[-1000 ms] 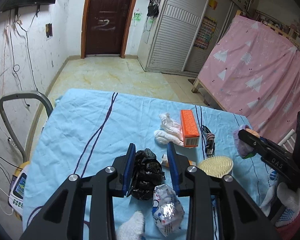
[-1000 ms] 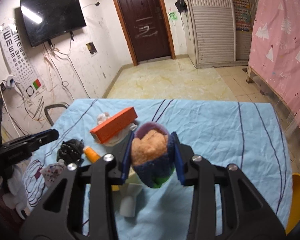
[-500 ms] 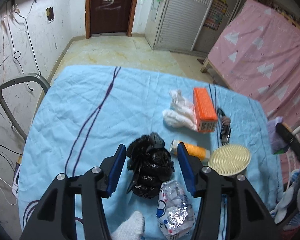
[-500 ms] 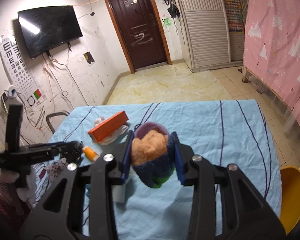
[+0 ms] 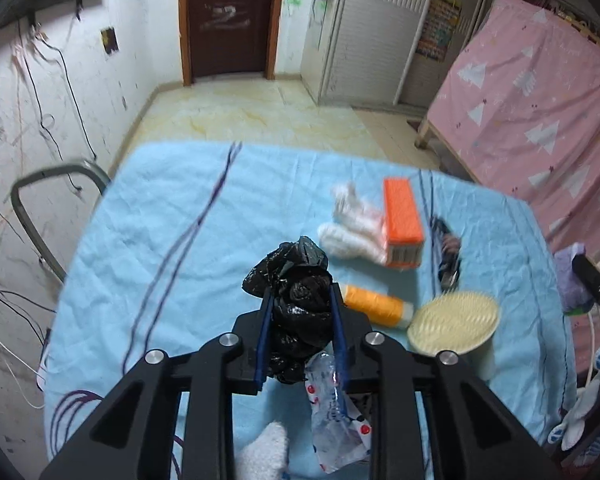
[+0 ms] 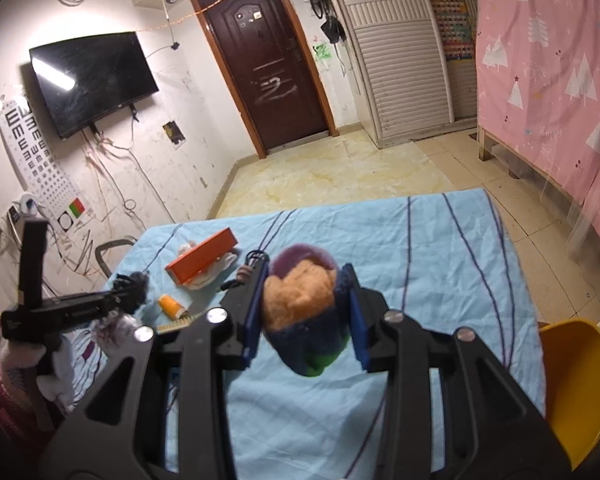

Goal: Collect trash
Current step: 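Carry the hat to the yellow bin and open the right tool while the left tool carries the black bag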

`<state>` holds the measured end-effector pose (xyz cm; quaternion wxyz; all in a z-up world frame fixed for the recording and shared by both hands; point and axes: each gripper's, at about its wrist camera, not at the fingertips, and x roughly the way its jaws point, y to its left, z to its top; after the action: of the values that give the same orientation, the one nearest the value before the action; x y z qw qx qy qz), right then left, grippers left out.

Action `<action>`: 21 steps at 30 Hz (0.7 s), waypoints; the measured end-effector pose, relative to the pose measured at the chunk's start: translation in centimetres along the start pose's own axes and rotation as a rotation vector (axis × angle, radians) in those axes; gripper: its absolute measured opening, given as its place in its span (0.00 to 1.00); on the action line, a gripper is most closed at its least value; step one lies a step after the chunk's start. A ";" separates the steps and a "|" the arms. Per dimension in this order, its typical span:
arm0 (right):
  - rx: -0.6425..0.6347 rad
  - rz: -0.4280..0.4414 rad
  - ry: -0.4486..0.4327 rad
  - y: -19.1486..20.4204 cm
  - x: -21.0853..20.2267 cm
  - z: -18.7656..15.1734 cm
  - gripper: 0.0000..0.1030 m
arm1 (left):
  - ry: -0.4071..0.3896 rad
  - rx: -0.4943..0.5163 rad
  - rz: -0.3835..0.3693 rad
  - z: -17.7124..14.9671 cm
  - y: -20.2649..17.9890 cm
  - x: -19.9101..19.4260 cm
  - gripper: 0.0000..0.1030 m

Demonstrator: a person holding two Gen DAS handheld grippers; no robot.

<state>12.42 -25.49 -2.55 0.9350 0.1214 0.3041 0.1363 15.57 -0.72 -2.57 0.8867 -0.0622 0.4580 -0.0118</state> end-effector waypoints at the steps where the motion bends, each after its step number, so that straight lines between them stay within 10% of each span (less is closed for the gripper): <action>1: 0.004 0.000 -0.004 -0.2 -0.2 0.0 0.34 | -0.017 0.001 0.004 0.2 -0.2 -0.5 0.16; 21: 0.083 -0.005 -0.070 -4.8 -4.0 -0.9 0.34 | -0.241 0.124 -0.024 0.9 -5.7 -5.9 0.17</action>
<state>9.62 -31.20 -2.62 0.9395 0.1642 0.2769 0.1168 13.05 -5.83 3.40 0.9372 -0.0136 0.3459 -0.0434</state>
